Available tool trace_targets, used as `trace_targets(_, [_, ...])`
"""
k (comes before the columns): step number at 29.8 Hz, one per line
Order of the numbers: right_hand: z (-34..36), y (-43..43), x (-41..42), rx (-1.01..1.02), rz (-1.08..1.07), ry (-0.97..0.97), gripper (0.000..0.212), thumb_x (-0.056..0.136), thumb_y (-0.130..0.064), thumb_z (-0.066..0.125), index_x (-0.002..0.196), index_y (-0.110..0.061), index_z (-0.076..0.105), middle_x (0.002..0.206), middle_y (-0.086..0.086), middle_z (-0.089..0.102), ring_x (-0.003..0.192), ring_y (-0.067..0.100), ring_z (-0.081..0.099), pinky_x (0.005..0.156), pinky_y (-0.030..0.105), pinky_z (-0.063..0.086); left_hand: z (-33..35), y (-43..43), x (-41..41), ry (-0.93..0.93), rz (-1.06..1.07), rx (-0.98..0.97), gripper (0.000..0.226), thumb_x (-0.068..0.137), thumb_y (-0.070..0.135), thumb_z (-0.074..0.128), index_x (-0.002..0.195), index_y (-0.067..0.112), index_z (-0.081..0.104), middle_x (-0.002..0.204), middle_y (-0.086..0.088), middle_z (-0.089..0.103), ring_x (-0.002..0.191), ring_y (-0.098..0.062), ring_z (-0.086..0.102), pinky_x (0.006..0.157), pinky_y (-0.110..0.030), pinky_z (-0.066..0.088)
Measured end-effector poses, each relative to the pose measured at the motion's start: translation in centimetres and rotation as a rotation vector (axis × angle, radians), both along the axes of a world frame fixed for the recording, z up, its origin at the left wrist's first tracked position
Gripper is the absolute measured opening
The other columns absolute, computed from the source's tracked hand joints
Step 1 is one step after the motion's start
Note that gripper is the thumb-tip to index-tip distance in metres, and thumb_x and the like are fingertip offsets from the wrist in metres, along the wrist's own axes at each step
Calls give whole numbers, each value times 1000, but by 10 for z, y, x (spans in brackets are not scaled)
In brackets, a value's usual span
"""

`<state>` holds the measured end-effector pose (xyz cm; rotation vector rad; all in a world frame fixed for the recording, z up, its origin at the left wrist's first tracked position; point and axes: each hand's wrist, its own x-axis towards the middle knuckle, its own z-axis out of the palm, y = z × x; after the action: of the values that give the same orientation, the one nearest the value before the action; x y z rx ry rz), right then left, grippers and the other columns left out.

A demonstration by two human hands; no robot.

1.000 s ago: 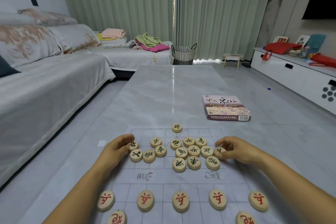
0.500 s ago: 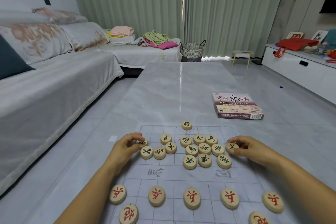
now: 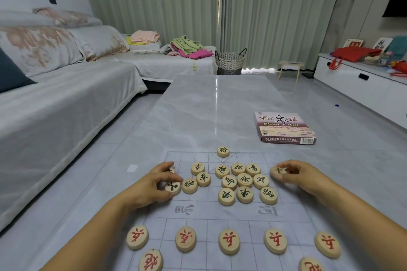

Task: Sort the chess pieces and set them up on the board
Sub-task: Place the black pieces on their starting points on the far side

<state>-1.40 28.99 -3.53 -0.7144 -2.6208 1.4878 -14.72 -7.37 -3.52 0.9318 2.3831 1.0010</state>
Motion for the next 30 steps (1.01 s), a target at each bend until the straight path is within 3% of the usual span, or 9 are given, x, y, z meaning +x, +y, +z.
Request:
trace_targets(3, [8,-5,-24,65,-74,110,33,76,-20,75,106,-11,63,87,4,57,69,12,49,63,22,39,1,1,2,150,10,-102,37,63,43,70,94,57,57,135,17,23,130,-7,17,105,-23,20])
trace_targets(5, [15,-16,-44,111,-39,159,32,78,-22,73,106,-12,61,82,-1,54,68,9,48,60,18,37,-3,4,3,240,48,-142,48,48,64,61,94,56,50,132,19,24,131,-10,17,107,-27,23])
trace_targets(7, [17,-30,-65,140,-3,168,34,79,-23,72,108,-12,60,82,-4,53,75,11,50,61,17,37,-5,7,4,293,62,-133,44,52,60,69,89,51,47,128,19,27,130,-11,21,107,-29,27])
trace_targets(10, [13,-45,-90,180,5,118,36,78,-24,73,108,-10,60,85,-3,55,83,17,53,70,27,43,-4,10,2,370,44,-160,35,68,38,77,91,43,51,124,20,30,125,-8,25,107,-30,29])
trace_targets(14, [3,-49,-101,216,43,14,40,76,-28,74,109,-12,58,96,2,57,87,20,55,74,31,43,13,14,-4,338,53,-111,34,48,68,55,81,60,54,108,29,40,111,0,35,99,-25,28])
trace_targets(17, [1,-44,-102,201,107,-28,48,74,-24,76,116,-12,54,98,2,54,88,18,53,74,28,41,23,25,-23,269,106,11,30,61,51,66,87,63,57,102,21,53,101,-2,50,94,-25,36])
trace_targets(20, [1,-40,-103,169,139,-47,48,72,-21,77,113,-18,54,98,2,55,87,19,54,77,31,44,21,56,-43,293,147,14,41,79,14,70,115,31,58,105,7,57,96,-10,54,87,-22,39])
trace_targets(24, [-5,-38,-107,207,109,-25,40,73,-23,76,108,-21,57,96,0,57,85,19,56,80,34,46,10,102,-53,216,153,22,55,79,8,69,128,20,48,114,1,57,99,-15,55,84,-20,41])
trace_targets(30, [-10,-39,-111,223,90,-1,40,74,-27,75,109,-25,57,102,-2,53,93,20,54,82,34,45,-8,117,-65,102,269,57,59,75,5,72,128,12,47,125,-7,52,101,-18,53,88,-25,46])
